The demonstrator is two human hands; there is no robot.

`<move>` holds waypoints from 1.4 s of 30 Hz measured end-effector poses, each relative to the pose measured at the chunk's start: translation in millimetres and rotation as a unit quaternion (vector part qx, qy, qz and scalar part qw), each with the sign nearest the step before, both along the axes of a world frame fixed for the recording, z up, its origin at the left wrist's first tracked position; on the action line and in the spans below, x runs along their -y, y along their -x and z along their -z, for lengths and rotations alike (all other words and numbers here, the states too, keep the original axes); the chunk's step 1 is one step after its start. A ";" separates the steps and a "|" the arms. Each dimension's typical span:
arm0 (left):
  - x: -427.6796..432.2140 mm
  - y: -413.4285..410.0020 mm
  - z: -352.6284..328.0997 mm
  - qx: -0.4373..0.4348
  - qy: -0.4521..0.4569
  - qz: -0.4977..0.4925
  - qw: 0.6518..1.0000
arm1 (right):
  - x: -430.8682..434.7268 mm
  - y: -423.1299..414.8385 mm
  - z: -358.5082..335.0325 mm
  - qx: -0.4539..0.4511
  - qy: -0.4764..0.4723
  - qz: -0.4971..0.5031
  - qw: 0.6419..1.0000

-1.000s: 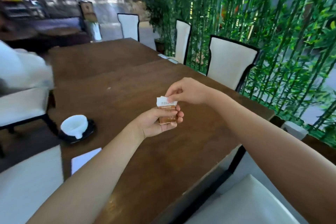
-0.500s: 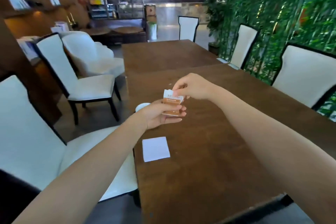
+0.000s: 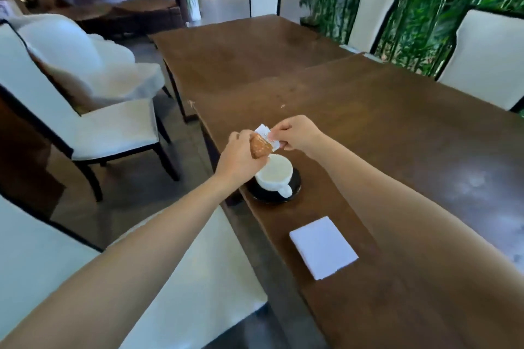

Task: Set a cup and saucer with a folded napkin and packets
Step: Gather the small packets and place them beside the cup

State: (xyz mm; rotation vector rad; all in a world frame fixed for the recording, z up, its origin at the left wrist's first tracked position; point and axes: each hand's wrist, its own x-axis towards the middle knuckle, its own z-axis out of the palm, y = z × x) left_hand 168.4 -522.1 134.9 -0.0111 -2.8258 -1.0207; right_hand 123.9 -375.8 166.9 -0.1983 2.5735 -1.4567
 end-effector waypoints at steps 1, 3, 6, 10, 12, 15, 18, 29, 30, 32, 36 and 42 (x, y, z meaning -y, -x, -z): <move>9.2 8.0 0.6 0.006 0.009 0.007 1.000 | 8.5 5.0 2.2 0.005 0.002 0.014 1.000; 22.8 23.5 1.8 0.014 0.028 0.028 0.999 | 21.0 14.7 6.3 0.008 -0.001 0.034 0.999; 36.0 43.8 6.5 0.024 0.041 0.058 0.997 | 33.0 30.8 11.8 0.018 -0.017 0.052 0.998; 43.9 63.8 15.7 0.017 0.062 0.081 0.995 | 39.7 51.0 20.2 0.031 -0.036 0.074 0.996; 47.3 73.9 20.6 0.016 0.067 0.093 0.993 | 42.5 60.0 26.1 0.038 -0.038 0.082 0.995; 52.4 90.7 28.3 0.025 0.077 0.101 0.992 | 47.0 73.9 35.6 0.039 -0.054 0.082 0.994; 54.6 108.4 39.4 0.038 0.067 0.093 0.993 | 51.7 92.2 45.0 0.035 -0.086 0.068 0.993; 44.6 186.0 105.3 0.101 0.051 0.052 0.992 | 48.6 180.3 122.7 0.105 -0.136 0.039 0.984; 42.4 190.5 114.1 0.110 0.054 0.052 0.991 | 47.7 185.7 132.0 0.111 -0.142 0.034 0.983; 38.7 197.2 130.9 0.126 0.068 0.050 0.988 | 44.9 193.4 148.5 0.120 -0.148 0.026 0.981; 34.8 207.7 152.6 0.114 0.127 0.056 0.984 | 38.5 203.4 170.3 0.130 -0.146 0.009 0.981; 45.3 211.1 163.3 0.126 0.130 0.063 0.981 | 28.4 209.0 178.5 0.078 -0.154 -0.017 0.985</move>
